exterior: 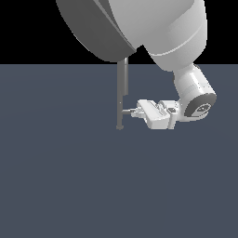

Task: Turn on the faucet by rotating a designated handle.

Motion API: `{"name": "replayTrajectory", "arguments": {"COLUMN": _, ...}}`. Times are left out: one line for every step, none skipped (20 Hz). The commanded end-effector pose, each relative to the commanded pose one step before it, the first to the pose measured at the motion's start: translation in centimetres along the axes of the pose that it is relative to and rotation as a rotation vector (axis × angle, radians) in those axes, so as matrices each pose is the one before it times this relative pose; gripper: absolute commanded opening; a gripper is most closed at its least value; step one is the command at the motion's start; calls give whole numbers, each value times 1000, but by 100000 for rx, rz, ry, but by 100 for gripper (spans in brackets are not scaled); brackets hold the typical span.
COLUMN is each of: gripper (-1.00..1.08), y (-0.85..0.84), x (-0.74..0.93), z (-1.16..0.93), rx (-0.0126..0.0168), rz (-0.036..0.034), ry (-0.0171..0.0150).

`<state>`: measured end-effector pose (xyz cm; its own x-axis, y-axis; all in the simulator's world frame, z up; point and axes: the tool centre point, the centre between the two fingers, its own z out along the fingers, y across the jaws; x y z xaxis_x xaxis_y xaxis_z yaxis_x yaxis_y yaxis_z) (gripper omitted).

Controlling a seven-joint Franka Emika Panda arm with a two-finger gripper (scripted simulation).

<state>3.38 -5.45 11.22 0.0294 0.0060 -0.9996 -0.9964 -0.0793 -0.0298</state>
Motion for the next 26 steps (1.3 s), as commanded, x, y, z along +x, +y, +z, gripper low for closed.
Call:
{"name": "replayTrajectory", "arguments": {"gripper": -100, "y": 642, "x": 2566, "z": -27, "rx": 450, "rz": 2506, "ry": 300}}
{"name": "replayTrajectory", "arguments": {"gripper": -100, "y": 68, "x": 588, "z": -7, "rx": 12, "rz": 237, "ry": 31}}
{"name": "replayTrajectory", "arguments": {"gripper": -100, "y": 66, "x": 576, "z": -9, "rx": 14, "rz": 227, "ry": 28}}
{"name": "replayTrajectory", "arguments": {"gripper": -100, "y": 0, "x": 0, "z": 0, "rx": 0, "rz": 0, "ry": 0}}
{"name": "replayTrajectory", "arguments": {"gripper": -100, "y": -624, "x": -2228, "z": 29, "rx": -349, "rz": -2612, "ry": -569}}
{"name": "replayTrajectory", "arguments": {"gripper": -100, "y": -75, "x": 386, "z": -2, "rx": 23, "rz": 195, "ry": 43}}
{"name": "replayTrajectory", "arguments": {"gripper": -100, "y": -75, "x": 386, "z": -3, "rx": 24, "rz": 201, "ry": 45}}
{"name": "replayTrajectory", "arguments": {"gripper": -100, "y": -74, "x": 376, "z": -2, "rx": 23, "rz": 189, "ry": 42}}
{"name": "replayTrajectory", "arguments": {"gripper": -100, "y": -74, "x": 377, "z": -3, "rx": 24, "rz": 195, "ry": 43}}
{"name": "replayTrajectory", "arguments": {"gripper": -100, "y": -73, "x": 374, "z": -3, "rx": 24, "rz": 195, "ry": 43}}
{"name": "replayTrajectory", "arguments": {"gripper": -100, "y": -72, "x": 367, "z": -3, "rx": 24, "rz": 189, "ry": 41}}
{"name": "replayTrajectory", "arguments": {"gripper": -100, "y": -71, "x": 361, "z": -3, "rx": 23, "rz": 183, "ry": 40}}
{"name": "replayTrajectory", "arguments": {"gripper": -100, "y": -71, "x": 358, "z": -3, "rx": 24, "rz": 183, "ry": 39}}
{"name": "replayTrajectory", "arguments": {"gripper": -100, "y": -70, "x": 351, "z": -3, "rx": 23, "rz": 177, "ry": 38}}
{"name": "replayTrajectory", "arguments": {"gripper": -100, "y": -69, "x": 348, "z": -4, "rx": 24, "rz": 177, "ry": 37}}
{"name": "replayTrajectory", "arguments": {"gripper": -100, "y": -69, "x": 345, "z": -4, "rx": 24, "rz": 177, "ry": 37}}
{"name": "replayTrajectory", "arguments": {"gripper": -100, "y": -68, "x": 338, "z": -4, "rx": 24, "rz": 171, "ry": 35}}
{"name": "replayTrajectory", "arguments": {"gripper": -100, "y": -68, "x": 334, "z": -5, "rx": 24, "rz": 171, "ry": 34}}
{"name": "replayTrajectory", "arguments": {"gripper": -100, "y": -67, "x": 327, "z": -5, "rx": 24, "rz": 164, "ry": 32}}
{"name": "replayTrajectory", "arguments": {"gripper": -100, "y": 0, "x": 0, "z": 0, "rx": 0, "rz": 0, "ry": 0}}
{"name": "replayTrajectory", "arguments": {"gripper": -100, "y": -649, "x": -2706, "z": 13, "rx": -775, "rz": -3487, "ry": -982}}
{"name": "replayTrajectory", "arguments": {"gripper": -100, "y": -121, "x": 254, "z": -2, "rx": 43, "rz": 201, "ry": 57}}
{"name": "replayTrajectory", "arguments": {"gripper": -100, "y": -120, "x": 250, "z": -2, "rx": 41, "rz": 195, "ry": 55}}
{"name": "replayTrajectory", "arguments": {"gripper": -100, "y": -118, "x": 248, "z": -2, "rx": 42, "rz": 195, "ry": 55}}
{"name": "replayTrajectory", "arguments": {"gripper": -100, "y": -117, "x": 243, "z": -2, "rx": 40, "rz": 190, "ry": 53}}
{"name": "replayTrajectory", "arguments": {"gripper": -100, "y": -115, "x": 241, "z": -2, "rx": 41, "rz": 190, "ry": 53}}
